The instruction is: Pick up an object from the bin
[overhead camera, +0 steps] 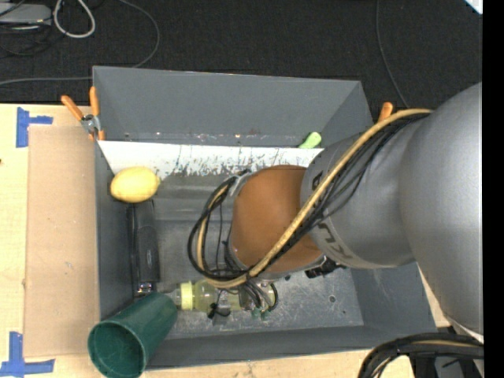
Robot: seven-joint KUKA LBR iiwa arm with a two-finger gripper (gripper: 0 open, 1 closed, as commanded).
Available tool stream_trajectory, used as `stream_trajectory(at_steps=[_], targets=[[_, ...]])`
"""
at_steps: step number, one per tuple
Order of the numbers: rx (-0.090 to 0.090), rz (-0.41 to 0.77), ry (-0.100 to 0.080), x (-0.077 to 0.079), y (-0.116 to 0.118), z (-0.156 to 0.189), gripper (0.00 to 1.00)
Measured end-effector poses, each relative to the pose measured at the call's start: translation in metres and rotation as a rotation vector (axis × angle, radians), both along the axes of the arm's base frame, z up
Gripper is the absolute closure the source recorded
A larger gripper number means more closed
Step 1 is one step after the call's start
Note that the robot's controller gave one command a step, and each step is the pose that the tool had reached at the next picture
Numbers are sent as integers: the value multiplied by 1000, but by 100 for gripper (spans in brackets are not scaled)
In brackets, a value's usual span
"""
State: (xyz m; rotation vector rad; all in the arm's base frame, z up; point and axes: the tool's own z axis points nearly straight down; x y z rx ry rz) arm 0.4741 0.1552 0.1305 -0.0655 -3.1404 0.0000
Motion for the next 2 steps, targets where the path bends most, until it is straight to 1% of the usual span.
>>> stream_trajectory(at_steps=[1, 2], targets=[[1, -1, -3, 1, 0, 24, 100], [1, -2, -4, 1, 0, 41, 100]])
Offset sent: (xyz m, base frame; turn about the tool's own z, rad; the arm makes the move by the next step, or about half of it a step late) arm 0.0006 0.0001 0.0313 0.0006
